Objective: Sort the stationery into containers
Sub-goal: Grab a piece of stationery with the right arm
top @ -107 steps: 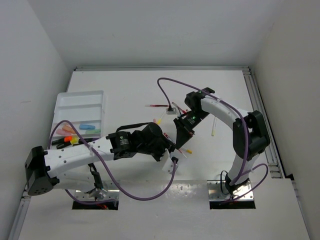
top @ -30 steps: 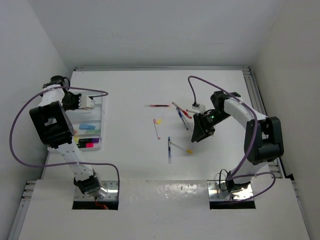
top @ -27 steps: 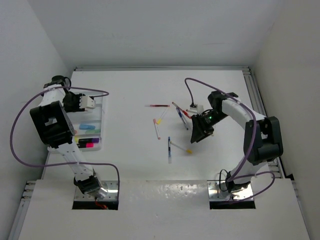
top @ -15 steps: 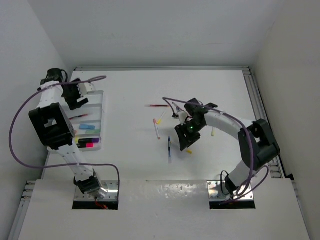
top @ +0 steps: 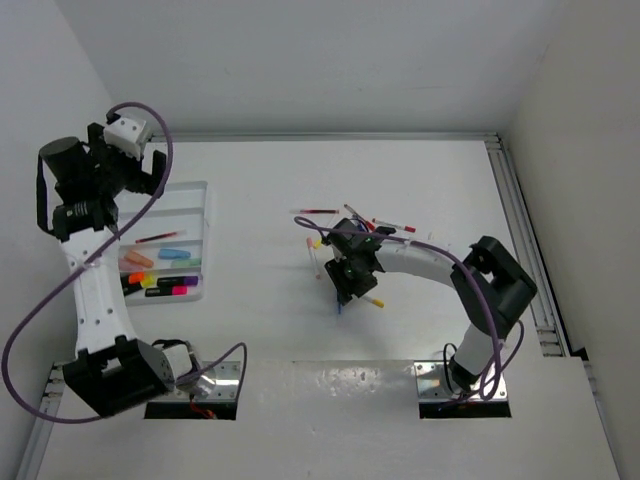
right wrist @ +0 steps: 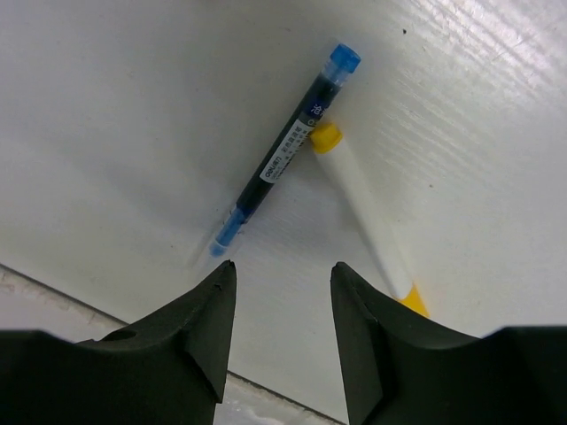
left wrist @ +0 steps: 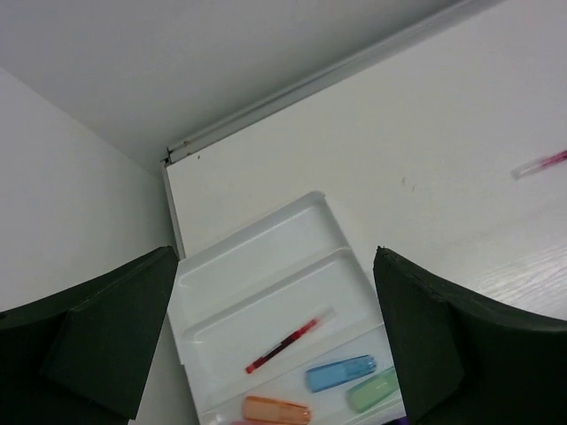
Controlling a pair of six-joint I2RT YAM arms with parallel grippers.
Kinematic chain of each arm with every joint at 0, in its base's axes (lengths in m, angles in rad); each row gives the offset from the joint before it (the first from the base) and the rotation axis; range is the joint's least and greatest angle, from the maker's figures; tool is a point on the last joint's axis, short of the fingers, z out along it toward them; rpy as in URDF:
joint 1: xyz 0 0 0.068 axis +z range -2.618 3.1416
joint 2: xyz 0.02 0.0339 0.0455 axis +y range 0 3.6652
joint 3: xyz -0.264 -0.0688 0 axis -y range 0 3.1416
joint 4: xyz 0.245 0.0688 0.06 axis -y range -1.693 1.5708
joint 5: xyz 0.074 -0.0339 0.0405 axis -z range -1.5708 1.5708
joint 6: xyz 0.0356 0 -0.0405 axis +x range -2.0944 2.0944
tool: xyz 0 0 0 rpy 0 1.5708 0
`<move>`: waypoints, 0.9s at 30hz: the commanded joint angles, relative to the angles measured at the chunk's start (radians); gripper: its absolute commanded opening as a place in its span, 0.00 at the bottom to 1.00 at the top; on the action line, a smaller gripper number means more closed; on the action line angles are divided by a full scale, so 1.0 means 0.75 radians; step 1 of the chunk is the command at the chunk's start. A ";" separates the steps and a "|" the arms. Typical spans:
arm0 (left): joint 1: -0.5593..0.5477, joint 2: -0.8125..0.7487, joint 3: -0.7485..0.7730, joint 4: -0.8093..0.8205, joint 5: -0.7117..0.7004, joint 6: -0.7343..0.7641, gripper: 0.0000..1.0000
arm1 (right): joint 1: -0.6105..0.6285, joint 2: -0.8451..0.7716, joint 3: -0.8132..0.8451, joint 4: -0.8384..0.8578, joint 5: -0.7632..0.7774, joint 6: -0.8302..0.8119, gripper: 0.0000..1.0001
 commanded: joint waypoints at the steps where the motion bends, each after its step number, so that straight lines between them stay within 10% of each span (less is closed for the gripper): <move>1: -0.042 -0.126 -0.091 0.189 -0.040 -0.267 1.00 | 0.023 0.018 0.051 0.031 0.055 0.134 0.46; 18: -0.130 -0.354 -0.253 0.185 -0.090 -0.329 1.00 | 0.066 0.202 0.102 0.060 -0.042 0.165 0.40; 27: -0.140 -0.487 -0.357 -0.028 0.348 0.177 0.99 | 0.064 0.143 -0.008 0.121 -0.052 0.095 0.07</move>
